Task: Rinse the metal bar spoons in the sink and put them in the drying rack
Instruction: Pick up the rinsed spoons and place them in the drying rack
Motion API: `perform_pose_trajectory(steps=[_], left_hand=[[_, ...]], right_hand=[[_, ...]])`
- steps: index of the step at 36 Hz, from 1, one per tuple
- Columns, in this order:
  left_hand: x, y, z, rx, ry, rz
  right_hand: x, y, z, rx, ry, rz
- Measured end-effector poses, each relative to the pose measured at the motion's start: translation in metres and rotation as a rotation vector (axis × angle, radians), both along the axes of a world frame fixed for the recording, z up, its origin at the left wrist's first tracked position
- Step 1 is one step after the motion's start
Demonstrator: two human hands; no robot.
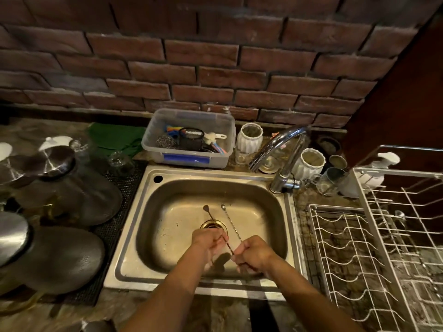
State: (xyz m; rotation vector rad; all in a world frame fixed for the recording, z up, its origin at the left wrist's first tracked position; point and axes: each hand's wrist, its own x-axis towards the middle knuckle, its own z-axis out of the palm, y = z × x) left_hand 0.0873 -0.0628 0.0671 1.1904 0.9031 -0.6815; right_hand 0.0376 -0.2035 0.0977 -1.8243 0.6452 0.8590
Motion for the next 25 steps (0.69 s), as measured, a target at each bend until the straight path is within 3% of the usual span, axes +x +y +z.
perform_pose_trajectory(steps=[10, 25], left_hand=[[0.003, 0.024, 0.066, -0.090, -0.128, 0.036], [0.012, 0.031, 0.170, -0.058, -0.320, 0.012]], right_hand=[[-0.018, -0.001, 0.067, 0.176, 0.038, 0.022], [-0.048, 0.010, 0.163, 0.031, -0.199, 0.136]])
